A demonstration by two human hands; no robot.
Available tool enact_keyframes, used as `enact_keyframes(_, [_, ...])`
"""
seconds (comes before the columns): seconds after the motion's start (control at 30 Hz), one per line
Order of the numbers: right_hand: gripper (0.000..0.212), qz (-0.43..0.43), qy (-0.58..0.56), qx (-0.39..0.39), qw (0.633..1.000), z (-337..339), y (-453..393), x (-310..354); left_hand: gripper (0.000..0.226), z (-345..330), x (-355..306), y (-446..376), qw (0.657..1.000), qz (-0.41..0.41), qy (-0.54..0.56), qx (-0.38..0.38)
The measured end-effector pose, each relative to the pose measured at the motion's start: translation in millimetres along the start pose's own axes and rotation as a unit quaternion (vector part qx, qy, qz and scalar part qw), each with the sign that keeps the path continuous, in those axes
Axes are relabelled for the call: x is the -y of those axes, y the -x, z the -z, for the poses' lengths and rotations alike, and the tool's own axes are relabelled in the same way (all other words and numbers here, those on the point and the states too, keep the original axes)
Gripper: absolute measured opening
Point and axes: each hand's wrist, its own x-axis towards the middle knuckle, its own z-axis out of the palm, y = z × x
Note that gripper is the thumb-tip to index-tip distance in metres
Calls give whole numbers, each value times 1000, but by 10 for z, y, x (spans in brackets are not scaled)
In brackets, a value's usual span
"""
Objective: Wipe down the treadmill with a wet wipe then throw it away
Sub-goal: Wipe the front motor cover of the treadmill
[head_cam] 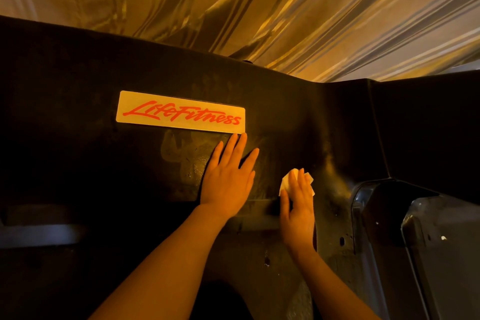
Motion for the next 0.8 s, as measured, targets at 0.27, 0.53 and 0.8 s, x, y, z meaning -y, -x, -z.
enact_keyframes(0.27, [50,25,13,12,1000,94,-356,-91,59,-13,-6,-1,1000,0,-12,4])
enact_keyframes(0.53, [49,8,19,4,1000,102,-604,-88,59,-11,-9,3,1000,-1,-9,-2])
enact_keyframes(0.8, [54,-23,4,-2,1000,99,-65,-138,59,-15,-6,4,1000,-2,-15,-2])
